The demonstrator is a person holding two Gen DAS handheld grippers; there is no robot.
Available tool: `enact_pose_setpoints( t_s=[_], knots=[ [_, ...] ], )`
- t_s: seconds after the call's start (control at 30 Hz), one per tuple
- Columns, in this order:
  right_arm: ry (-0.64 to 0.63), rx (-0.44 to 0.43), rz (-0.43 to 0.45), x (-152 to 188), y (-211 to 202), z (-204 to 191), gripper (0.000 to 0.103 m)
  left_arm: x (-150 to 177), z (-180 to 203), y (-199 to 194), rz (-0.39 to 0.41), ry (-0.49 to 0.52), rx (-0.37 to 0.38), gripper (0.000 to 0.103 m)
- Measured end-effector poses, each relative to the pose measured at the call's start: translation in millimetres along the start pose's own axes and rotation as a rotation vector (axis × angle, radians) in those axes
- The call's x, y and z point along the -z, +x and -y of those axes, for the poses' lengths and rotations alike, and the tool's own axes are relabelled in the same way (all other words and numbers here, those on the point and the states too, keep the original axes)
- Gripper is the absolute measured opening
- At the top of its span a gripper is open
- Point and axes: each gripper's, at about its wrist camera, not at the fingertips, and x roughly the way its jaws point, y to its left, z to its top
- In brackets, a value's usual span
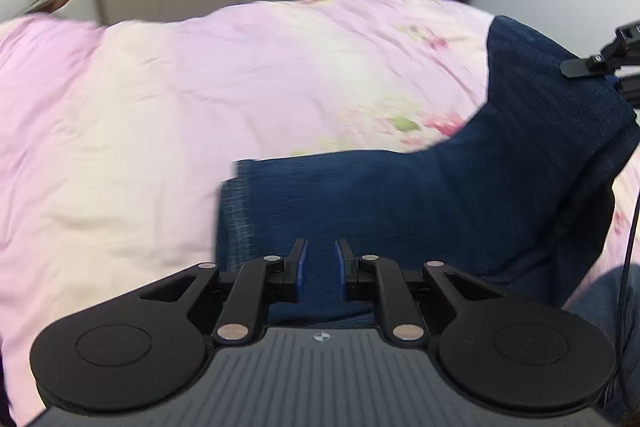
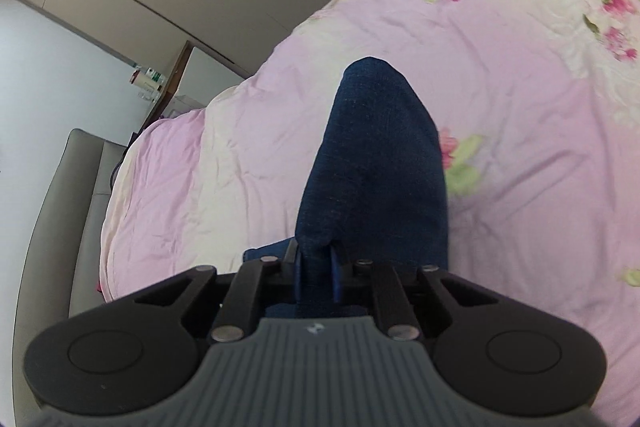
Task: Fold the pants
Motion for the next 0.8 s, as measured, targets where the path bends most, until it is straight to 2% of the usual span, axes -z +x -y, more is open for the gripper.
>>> enact_pose_setpoints(
  t_s=[0.13,0.27,0.33,0.43,0.57,0.7,0.8],
  knots=[
    [-0.041,-0.028,-0.018,10.1,39.5,-61.9,0.010,1.5,-48.6,-9.0,0.019,-0.129,0.011,0.019],
    [-0.074,-0.028,-0.080,36.1,98.8,-110.6,0.009,10.4,-70.5,-11.6,0.017,-0.182,0.006,0.019],
    [-0.071,-0.017,-0.126,52.8,129.9,-122.0,0.009,14.4,-75.9,-8.8,0.014,-0.200,0.011,0.019],
    [-0.073,0.018,-0.209,83.1,182.7,-128.1,0.009,21.2,-86.6,-9.9,0.005,-0.235,0.023,0.019],
    [-0.047,0.080,-0.287,119.6,237.9,-114.7,0.009,30.9,-100.8,-6.1,-0.019,-0.297,0.021,0.019],
    [0.009,0.098,-0.309,130.2,263.7,-96.4,0.010,35.1,-108.9,-1.4,-0.033,-0.327,0.036,0.019],
    [-0.007,0.108,-0.321,129.9,267.7,-96.1,0.012,33.4,-119.0,3.0,-0.037,-0.369,0.054,0.019]
  ],
)
